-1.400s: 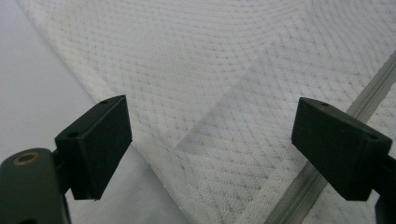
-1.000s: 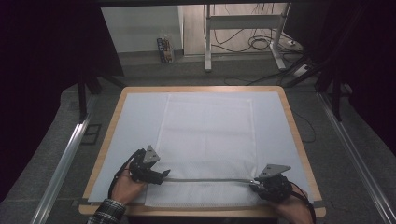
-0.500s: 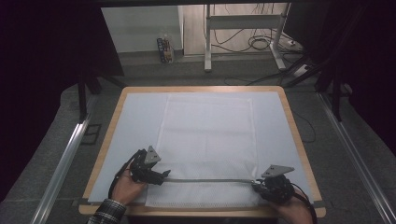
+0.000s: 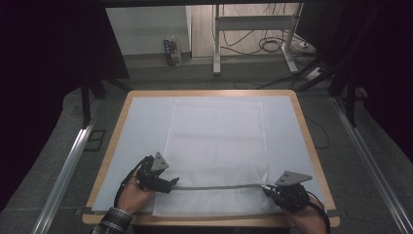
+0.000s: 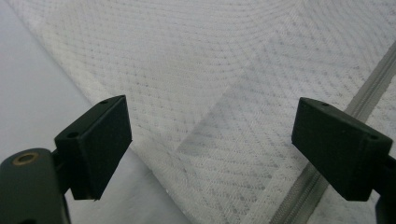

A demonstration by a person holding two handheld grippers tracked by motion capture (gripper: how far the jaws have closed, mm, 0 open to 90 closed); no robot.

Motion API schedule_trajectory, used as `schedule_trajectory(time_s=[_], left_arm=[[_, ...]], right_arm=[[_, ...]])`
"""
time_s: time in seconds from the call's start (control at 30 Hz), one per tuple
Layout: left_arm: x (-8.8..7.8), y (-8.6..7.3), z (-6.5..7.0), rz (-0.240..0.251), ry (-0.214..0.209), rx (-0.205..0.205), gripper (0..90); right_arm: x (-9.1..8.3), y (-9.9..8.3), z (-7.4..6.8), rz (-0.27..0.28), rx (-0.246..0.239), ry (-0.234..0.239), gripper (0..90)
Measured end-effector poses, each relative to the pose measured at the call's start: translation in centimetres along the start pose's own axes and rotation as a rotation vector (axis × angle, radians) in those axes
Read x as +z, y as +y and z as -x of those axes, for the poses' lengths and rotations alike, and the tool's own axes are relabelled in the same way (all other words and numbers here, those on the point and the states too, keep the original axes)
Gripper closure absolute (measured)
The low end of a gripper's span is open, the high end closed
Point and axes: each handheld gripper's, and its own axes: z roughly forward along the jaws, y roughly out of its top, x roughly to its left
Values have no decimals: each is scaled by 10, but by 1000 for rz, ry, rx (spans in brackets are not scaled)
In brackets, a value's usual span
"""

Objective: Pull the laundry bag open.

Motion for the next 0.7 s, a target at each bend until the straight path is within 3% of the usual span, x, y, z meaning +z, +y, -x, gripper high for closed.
schedule_trajectory(time_s=[0.07, 0.13, 0.23, 0.3, 0.4, 0.53, 0.57, 0.7], left_arm=[[0, 0, 0, 0, 0, -2, 120], [0, -1, -1, -1, 0, -2, 121], [0, -1, -1, -5, 2, -3, 120], [0, -1, -1, -7, 1, -3, 120], [1, -1, 0, -8, 2, 1, 120], [2, 0, 1, -12, 3, 6, 120], [2, 1, 1, -11, 4, 6, 120], [1, 2, 2, -4, -2, 4, 120]], right_arm=[[4, -2, 1, -51, 8, 9, 743], [7, -4, 1, -91, 4, -3, 630], [6, -6, -1, -108, 18, -35, 448], [6, -10, -1, -104, 50, -35, 388], [5, -11, -5, -105, 75, -62, 424], [3, -11, -8, -98, 116, -67, 750], [3, -12, -7, -97, 126, -59, 795], [2, -11, -5, -95, 130, -40, 844]])
